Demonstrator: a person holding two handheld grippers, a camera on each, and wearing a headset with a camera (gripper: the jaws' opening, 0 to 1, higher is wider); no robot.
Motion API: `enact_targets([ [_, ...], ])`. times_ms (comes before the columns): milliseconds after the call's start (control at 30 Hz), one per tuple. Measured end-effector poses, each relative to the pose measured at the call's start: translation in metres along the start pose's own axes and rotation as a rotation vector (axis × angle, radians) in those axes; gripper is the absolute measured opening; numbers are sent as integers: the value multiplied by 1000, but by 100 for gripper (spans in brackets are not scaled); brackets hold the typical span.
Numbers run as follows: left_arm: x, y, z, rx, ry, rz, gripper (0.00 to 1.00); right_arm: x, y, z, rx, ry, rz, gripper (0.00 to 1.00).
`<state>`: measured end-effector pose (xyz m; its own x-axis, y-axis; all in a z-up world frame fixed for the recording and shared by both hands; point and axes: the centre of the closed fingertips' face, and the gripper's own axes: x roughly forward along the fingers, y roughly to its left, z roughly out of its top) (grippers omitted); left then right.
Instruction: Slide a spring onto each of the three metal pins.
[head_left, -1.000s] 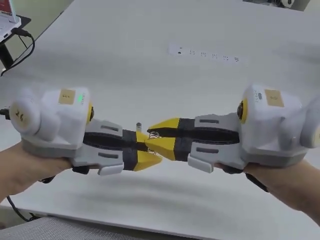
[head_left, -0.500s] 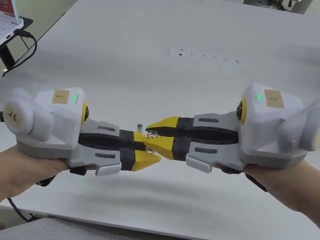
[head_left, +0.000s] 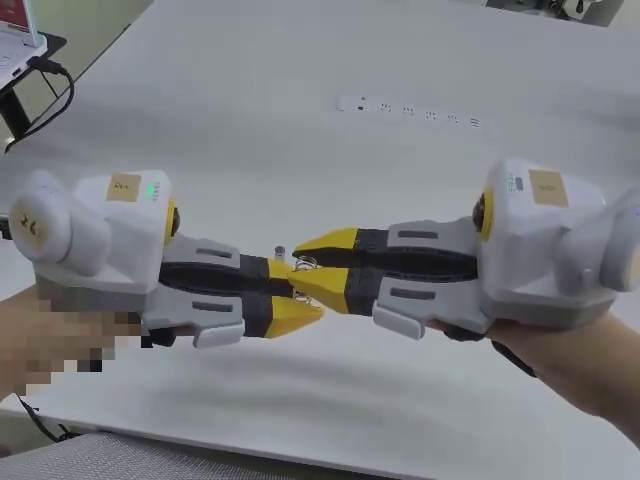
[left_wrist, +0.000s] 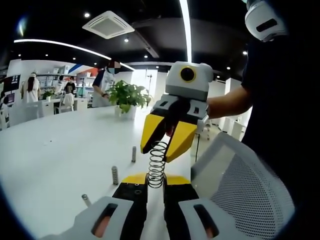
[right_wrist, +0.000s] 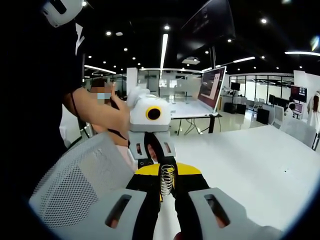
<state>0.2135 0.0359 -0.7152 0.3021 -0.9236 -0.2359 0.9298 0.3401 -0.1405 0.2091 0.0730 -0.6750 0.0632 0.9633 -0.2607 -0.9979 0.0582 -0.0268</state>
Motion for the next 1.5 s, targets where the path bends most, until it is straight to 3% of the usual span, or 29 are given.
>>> enact_targets([
  [133, 1, 1, -6, 7, 27, 7, 8, -1, -4, 0, 5, -1, -8, 6],
  [667, -6, 11, -12, -24, 44, 58, 22, -5, -7, -3, 8, 6, -31, 6],
  [1500, -38, 36, -36, -45, 107, 193, 38, -13, -17, -10, 20, 18, -73, 6],
])
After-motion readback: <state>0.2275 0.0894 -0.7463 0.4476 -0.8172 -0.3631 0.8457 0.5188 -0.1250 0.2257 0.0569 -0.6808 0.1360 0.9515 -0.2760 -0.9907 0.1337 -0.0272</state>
